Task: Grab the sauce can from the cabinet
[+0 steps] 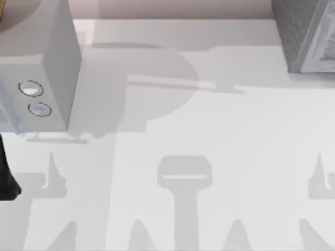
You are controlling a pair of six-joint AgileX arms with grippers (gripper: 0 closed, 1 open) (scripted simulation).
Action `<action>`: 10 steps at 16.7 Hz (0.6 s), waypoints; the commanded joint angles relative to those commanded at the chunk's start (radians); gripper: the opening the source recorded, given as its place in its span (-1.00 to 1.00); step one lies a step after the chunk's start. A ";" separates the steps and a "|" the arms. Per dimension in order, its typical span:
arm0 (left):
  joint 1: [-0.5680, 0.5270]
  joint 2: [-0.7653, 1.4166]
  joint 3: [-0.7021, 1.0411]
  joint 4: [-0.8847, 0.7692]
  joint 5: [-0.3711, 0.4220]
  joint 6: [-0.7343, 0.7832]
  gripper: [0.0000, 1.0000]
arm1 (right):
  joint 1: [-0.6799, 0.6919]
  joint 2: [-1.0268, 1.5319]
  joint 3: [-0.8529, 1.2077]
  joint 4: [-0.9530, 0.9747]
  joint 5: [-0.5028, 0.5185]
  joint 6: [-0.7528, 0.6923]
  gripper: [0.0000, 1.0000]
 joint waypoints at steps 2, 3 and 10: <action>0.000 0.000 0.000 0.000 0.000 0.000 1.00 | 0.000 0.000 0.000 0.000 0.000 0.000 1.00; 0.000 0.000 0.000 0.000 0.000 0.000 1.00 | 0.001 0.010 0.011 -0.002 0.002 0.000 1.00; 0.000 0.000 0.000 0.000 0.000 0.000 1.00 | 0.044 0.310 0.372 -0.094 0.047 0.005 1.00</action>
